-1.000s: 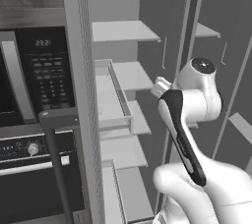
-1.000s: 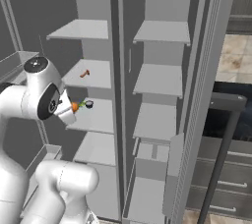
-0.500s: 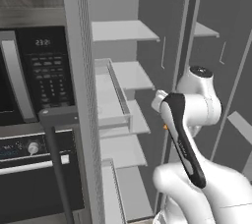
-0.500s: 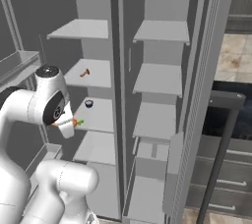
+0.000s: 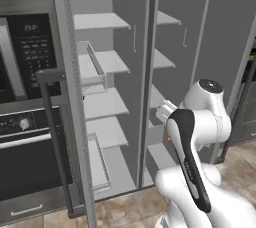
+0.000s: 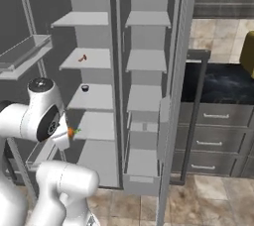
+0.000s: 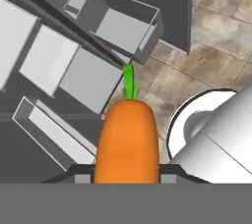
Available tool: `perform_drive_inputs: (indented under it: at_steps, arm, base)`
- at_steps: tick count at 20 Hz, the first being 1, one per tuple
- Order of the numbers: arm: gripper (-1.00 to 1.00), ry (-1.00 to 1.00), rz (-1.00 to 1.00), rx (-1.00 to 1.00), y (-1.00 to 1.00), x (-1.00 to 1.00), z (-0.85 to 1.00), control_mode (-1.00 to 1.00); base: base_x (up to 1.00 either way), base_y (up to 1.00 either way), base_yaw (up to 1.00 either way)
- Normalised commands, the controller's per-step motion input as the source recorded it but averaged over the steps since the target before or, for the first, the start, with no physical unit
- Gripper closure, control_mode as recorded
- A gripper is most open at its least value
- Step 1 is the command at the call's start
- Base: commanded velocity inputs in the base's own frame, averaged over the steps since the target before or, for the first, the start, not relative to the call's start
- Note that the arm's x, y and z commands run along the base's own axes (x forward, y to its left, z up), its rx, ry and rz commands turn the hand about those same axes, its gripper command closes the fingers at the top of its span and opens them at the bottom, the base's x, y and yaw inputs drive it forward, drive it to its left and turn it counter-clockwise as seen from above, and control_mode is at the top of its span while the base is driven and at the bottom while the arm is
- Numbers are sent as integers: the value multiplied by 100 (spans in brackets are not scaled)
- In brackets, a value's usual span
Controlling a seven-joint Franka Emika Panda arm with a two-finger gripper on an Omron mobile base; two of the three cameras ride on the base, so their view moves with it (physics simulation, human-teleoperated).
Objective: Take the carrot and mushroom from the fridge shelf and place them in the freezer drawer to begin freezing them.
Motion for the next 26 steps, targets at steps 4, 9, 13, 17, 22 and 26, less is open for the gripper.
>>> perform_drive_inputs:
  at_steps: [4,9,13,17,22,26]
  arm:
    - [100,0,0,0,0,0,0,100]
    - [100,12,-13,7,-38,10,-46,-100]
    - [100,22,-12,0,-28,60,-93,-100]
    - [100,23,-14,0,-5,88,-71,-100]
    - [100,9,-8,0,-25,77,-48,-100]
    - [100,12,-1,1,-54,58,-30,-100]
  base:
    - [-18,-2,-26]
    - [0,-5,-4]
    - [0,0,0]
    - [0,0,0]
    - [0,0,0]
    - [0,0,0]
